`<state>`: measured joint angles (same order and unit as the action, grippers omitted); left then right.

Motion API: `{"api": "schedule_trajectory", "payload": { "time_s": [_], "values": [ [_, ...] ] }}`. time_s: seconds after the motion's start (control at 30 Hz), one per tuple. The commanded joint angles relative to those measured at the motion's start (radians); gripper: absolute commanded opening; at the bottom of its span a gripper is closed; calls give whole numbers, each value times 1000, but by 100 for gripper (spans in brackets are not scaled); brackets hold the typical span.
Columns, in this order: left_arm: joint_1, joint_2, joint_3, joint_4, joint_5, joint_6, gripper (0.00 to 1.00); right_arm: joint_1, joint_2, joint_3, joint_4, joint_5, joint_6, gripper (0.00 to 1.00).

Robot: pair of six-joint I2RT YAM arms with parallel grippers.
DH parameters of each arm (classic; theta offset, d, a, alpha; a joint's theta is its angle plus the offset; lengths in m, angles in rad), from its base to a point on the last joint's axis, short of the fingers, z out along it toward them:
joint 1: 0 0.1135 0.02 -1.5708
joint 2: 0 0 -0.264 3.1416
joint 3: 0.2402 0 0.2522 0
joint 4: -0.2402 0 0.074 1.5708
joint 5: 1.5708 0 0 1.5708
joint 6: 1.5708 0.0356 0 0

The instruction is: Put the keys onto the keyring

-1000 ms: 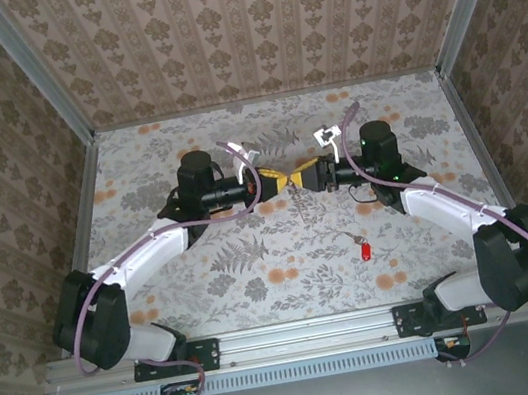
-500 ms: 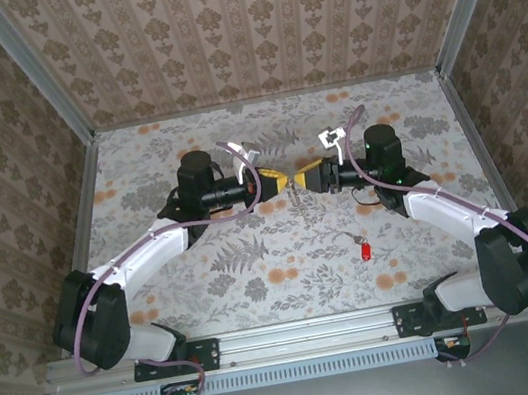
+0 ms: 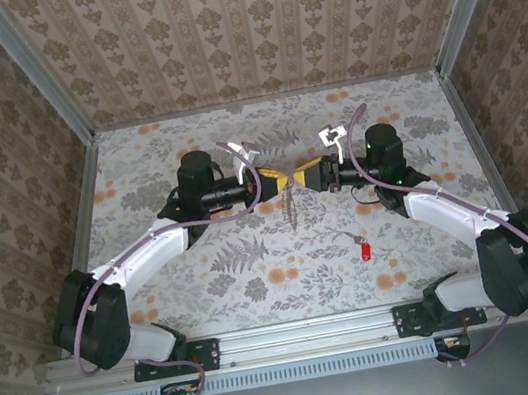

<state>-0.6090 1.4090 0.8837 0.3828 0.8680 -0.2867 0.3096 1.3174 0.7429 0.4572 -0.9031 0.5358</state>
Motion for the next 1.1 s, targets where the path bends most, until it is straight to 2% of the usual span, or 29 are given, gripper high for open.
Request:
{"api": "schedule_trajectory", "payload": {
  "time_s": [0.0, 0.33, 0.5, 0.6, 0.77, 0.93, 1.0, 1.03, 1.07],
  "values": [
    [-5, 5, 21, 22, 36, 21, 0, 10, -6, -4, 35, -31, 10, 35],
    [-5, 10, 26, 23, 37, 19, 0, 27, 20, 12, 32, -42, 4, 27],
    [-5, 13, 29, 22, 39, 18, 0, 36, 25, 19, 12, -42, -14, 26],
    [-5, 16, 29, 22, 39, 18, 0, 37, 24, 18, 4, -39, -20, 20],
    [-4, 16, 31, 21, 37, 16, 0, 38, 20, 16, -3, -32, -28, 0],
    [14, -21, 21, 38, -43, -29, 0, 33, -13, 15, -22, 19, -58, 0],
    [28, -58, 5, 49, -92, -52, 6, 27, -35, 13, -17, 38, -64, 0],
    [36, -82, -2, 46, -117, -57, 12, 24, -46, 11, -15, 48, -68, 0],
    [42, -103, -12, 45, -146, -62, 23, 22, -58, 7, -7, 57, -71, 0]
  ]
}}
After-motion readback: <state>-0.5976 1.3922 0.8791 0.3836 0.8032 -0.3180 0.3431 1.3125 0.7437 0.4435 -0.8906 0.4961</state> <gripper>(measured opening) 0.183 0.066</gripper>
